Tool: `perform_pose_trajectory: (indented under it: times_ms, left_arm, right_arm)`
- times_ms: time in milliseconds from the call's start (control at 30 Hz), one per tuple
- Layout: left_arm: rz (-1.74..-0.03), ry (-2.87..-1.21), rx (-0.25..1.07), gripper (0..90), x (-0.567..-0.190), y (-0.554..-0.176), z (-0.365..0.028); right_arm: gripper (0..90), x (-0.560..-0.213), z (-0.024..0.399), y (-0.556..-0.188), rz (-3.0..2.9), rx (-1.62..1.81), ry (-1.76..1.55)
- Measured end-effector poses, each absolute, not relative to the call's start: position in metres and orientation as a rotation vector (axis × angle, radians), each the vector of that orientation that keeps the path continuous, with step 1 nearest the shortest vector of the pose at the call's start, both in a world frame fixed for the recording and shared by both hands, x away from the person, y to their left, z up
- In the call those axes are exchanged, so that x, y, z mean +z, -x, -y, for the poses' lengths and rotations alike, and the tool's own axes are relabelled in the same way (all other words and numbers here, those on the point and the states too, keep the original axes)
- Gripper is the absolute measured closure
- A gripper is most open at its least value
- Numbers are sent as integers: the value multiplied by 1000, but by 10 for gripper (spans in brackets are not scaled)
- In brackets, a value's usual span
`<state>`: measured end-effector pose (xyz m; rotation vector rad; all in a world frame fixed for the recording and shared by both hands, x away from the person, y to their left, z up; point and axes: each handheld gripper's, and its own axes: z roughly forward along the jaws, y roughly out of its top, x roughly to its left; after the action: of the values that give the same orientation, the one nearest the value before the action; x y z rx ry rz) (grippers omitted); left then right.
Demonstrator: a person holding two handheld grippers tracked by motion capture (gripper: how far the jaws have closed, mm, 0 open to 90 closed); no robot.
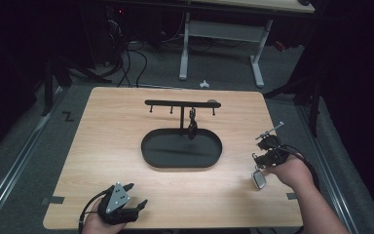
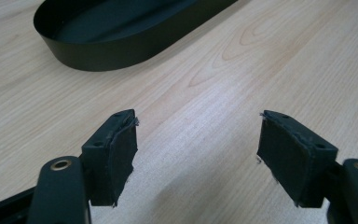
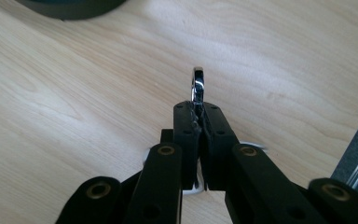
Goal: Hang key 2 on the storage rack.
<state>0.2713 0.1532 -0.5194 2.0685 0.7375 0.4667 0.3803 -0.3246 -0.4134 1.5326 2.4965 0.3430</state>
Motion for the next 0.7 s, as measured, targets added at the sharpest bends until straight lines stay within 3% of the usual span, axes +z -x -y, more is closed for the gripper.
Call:
perform_pose_trajectory:
  times_ms: [300, 700]
  left_arm:
    - [-737, -2074, 477, 283, -519, -269, -156]
    - [-739, -2069, 470, 284, -519, -268, -157]
  right_arm:
    - [862, -385, 317, -382, -2472, 433, -1497]
    - [862, -377, 300, -381, -2497, 433, -1428]
